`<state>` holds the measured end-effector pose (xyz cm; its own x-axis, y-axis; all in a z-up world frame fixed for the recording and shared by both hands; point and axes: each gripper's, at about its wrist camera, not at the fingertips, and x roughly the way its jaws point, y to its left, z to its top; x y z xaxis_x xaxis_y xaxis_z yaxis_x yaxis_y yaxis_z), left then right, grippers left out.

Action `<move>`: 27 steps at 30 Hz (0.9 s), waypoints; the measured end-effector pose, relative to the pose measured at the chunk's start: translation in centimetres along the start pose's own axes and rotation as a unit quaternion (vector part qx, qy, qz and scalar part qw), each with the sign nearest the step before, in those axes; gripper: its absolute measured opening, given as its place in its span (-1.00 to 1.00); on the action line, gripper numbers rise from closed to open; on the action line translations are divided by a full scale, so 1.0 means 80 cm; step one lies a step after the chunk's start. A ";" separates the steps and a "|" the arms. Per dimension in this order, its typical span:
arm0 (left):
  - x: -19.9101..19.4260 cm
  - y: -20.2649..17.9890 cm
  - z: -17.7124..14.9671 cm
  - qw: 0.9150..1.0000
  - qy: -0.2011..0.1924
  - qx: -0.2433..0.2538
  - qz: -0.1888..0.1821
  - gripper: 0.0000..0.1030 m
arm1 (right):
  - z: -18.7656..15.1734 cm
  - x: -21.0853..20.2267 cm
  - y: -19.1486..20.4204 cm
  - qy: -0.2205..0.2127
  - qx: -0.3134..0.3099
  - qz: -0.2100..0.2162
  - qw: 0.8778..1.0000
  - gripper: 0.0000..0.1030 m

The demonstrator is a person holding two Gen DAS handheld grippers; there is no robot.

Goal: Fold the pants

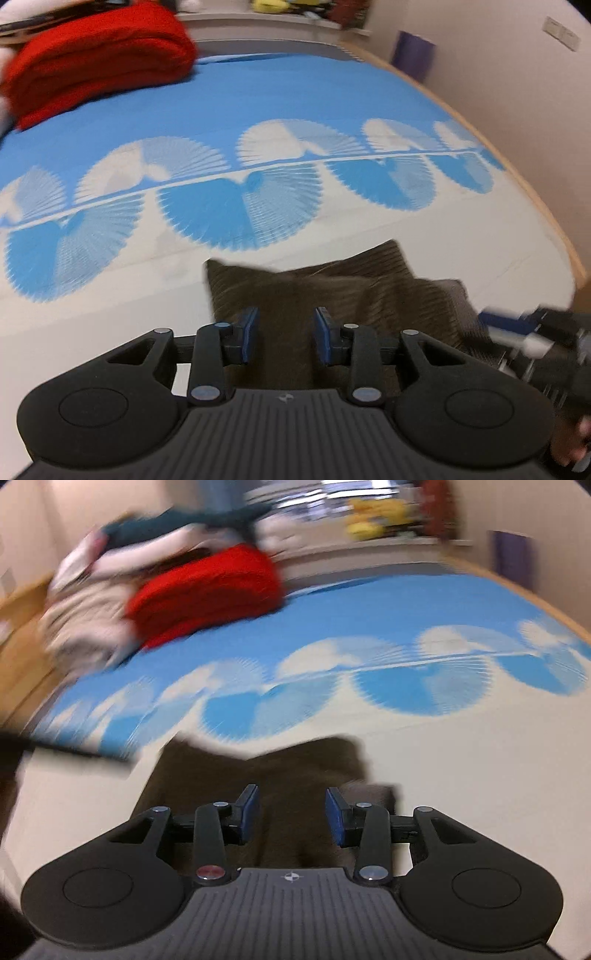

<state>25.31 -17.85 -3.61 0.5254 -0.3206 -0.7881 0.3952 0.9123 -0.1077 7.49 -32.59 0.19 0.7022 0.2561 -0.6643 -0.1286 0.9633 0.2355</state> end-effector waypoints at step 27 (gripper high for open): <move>0.020 -0.003 -0.049 0.992 0.054 0.102 -0.059 -0.15 | 0.000 0.073 -0.057 0.113 0.070 -0.115 0.984 0.21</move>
<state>23.12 -17.55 -7.21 0.3864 -0.3830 -0.8391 0.5992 0.7958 -0.0873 12.18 -35.49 -4.79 0.5254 0.0592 -0.8488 0.1248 0.9814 0.1457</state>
